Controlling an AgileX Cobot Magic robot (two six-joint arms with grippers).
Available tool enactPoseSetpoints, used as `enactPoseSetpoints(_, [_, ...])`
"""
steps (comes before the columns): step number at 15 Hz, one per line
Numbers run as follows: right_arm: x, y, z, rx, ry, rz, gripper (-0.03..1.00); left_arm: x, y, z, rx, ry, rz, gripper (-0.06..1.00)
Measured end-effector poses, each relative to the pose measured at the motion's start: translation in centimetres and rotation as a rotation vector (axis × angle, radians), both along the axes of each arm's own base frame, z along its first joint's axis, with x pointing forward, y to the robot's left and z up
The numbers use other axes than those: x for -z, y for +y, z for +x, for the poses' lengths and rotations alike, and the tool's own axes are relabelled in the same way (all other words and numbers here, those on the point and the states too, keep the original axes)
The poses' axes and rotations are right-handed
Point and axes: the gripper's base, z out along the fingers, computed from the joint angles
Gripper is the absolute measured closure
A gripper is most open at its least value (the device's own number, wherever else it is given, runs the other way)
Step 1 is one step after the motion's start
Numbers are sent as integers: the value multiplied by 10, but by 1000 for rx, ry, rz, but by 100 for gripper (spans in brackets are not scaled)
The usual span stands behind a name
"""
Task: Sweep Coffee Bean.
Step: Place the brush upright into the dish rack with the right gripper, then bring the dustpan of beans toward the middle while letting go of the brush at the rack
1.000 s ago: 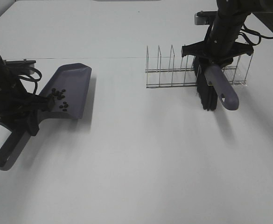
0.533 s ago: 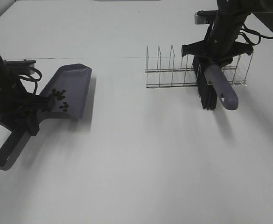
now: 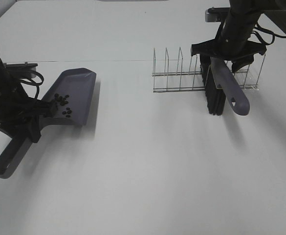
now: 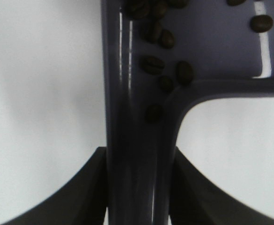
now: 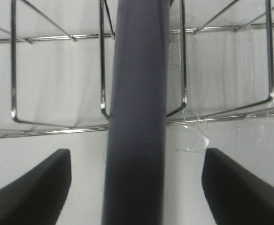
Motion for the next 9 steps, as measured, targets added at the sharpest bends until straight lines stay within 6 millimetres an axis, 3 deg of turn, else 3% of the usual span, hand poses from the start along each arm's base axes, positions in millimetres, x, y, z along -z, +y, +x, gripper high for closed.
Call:
enactPoseSetpoints(5, [-55, -1, -5, -5, -140, 21, 23, 0, 0, -1, -18, 18, 2, 61])
enactPoseSetpoints(9, [-97, -5, -26, -28, -120, -7, 23, 0, 0, -1, -41, 22, 1, 61])
